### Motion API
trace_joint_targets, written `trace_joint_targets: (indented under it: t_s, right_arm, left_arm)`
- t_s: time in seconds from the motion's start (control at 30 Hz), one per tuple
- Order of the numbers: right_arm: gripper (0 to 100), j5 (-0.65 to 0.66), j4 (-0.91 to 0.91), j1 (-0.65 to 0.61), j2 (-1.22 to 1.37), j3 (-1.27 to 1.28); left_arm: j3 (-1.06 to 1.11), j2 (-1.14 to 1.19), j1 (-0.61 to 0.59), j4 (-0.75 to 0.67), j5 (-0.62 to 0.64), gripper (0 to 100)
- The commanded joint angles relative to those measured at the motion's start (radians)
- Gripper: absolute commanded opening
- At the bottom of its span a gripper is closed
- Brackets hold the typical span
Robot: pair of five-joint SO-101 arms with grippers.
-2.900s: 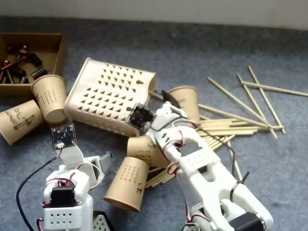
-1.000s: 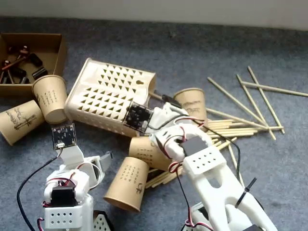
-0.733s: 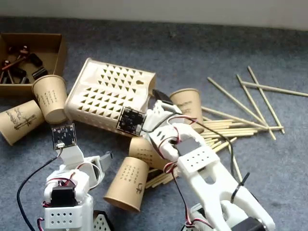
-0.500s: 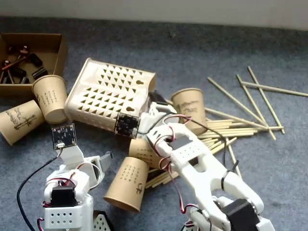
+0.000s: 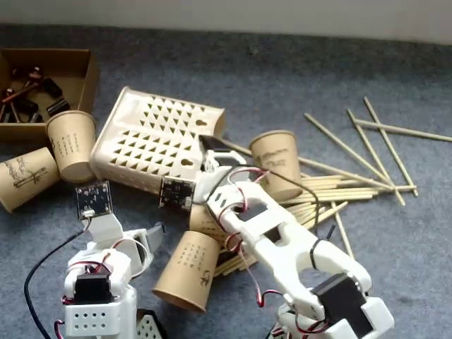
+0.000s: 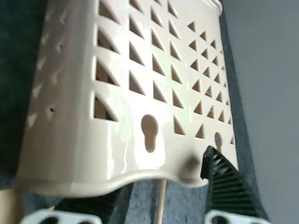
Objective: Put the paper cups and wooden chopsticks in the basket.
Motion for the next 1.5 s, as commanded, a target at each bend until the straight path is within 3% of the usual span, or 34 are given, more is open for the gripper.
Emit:
trace_joint_targets:
  t_s: [0.0, 0.17, 0.23, 0.37, 0.7, 1.03, 1.2, 1.47]
  right_arm:
    - [20.6, 0.018, -0.157, -0.021, 0.065, -0.015]
    - [20.0, 0.015, -0.432, -0.022, 0.197, -0.008]
    - [15.6, 0.015, -0.481, -0.019, 0.234, -0.007]
    - [0.6, 0.015, -0.493, -0.016, 0.236, -0.004]
    - [0.7, -0.006, -0.486, 0.019, 0.059, 0.114]
    - [0.6, -0.33, 0.09, 0.104, -0.344, 0.065]
    - [0.6, -0.342, 0.315, 0.105, -0.489, 0.007]
    - [0.6, -0.336, 0.435, 0.173, -0.581, -0.096]
  left_arm:
    - [0.019, -0.018, -0.008, 0.003, 0.0, 30]
    - [0.019, -0.018, -0.008, 0.003, 0.0, 30]
    - [0.019, -0.018, -0.008, 0.003, 0.0, 30]
    - [0.019, -0.018, -0.008, 0.003, 0.0, 30]
    - [0.019, -0.018, -0.008, 0.003, 0.0, 30]
    - [0.019, -0.018, -0.008, 0.003, 0.0, 30]
    - [0.019, -0.018, -0.008, 0.003, 0.0, 30]
    - [0.019, -0.018, -0.008, 0.003, 0.0, 30]
